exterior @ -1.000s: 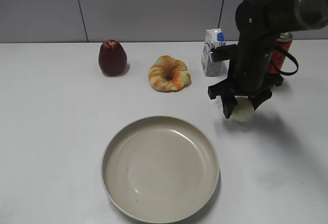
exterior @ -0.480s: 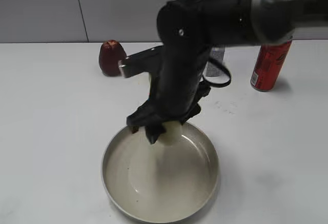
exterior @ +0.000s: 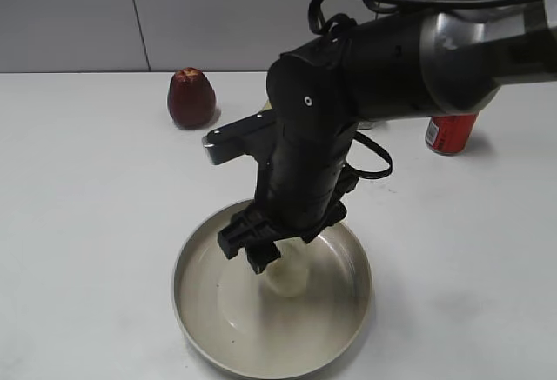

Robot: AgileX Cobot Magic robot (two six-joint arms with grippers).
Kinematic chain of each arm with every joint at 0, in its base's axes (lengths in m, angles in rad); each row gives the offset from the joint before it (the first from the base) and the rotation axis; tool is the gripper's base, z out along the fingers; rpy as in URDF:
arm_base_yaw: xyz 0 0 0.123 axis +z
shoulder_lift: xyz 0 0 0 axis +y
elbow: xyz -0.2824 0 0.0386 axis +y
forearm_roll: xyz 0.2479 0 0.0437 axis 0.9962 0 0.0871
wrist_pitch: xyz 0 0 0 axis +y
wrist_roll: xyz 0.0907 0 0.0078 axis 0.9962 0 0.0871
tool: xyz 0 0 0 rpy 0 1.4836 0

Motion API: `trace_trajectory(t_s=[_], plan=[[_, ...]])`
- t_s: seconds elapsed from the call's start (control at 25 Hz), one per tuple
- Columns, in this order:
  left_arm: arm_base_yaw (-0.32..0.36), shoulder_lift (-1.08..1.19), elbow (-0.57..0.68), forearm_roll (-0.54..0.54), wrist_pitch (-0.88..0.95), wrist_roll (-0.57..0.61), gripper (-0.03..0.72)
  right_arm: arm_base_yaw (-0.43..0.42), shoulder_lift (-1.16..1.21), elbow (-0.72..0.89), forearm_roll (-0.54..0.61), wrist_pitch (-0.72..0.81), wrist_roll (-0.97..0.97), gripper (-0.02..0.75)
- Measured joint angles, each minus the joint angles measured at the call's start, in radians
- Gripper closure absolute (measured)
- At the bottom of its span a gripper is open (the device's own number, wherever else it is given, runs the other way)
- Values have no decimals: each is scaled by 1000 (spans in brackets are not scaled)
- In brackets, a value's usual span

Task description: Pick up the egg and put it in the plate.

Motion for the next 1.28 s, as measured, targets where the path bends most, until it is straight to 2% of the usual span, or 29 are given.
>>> trace_trajectory(t_s=[0.08,0.2,0.36,0.48,0.52,0.6,0.8,0.88,0.96,1.0,1.04,1.2,1.28], plan=[[0,0,0,0,0,0,452,-1,0,0,0,-3,0,160],[0,0,0,0,0,0,452,-9,0,-1,0,2,0,150],[0,0,0,0,0,0,452,-59,0,-49,6,62,0,150],[0,0,0,0,0,0,452,-199,0,-160,6,148,-8,150],[0,0,0,0,0,0,452,-199,0,-160,6,148,-8,150],[0,0,0,0,0,0,452,-308,0,-242,6,218,-29,150],[0,0,0,0,0,0,452,-499,0,-360,-1,355,-66,150],[0,0,0,0,0,1,452,-612,0,-392,-6,420,-82,150],[0,0,0,0,0,0,452,-612,0,-392,-6,420,-82,150],[0,0,0,0,0,1,452,-702,0,-397,-22,443,-89,150],[0,0,0,0,0,1,452,-737,0,-397,-34,450,-91,150],[0,0,0,-1,0,1,452,-791,-37,-356,-38,449,-102,150],[0,0,0,-1,0,0,452,-795,-127,-257,-38,449,-126,150]])
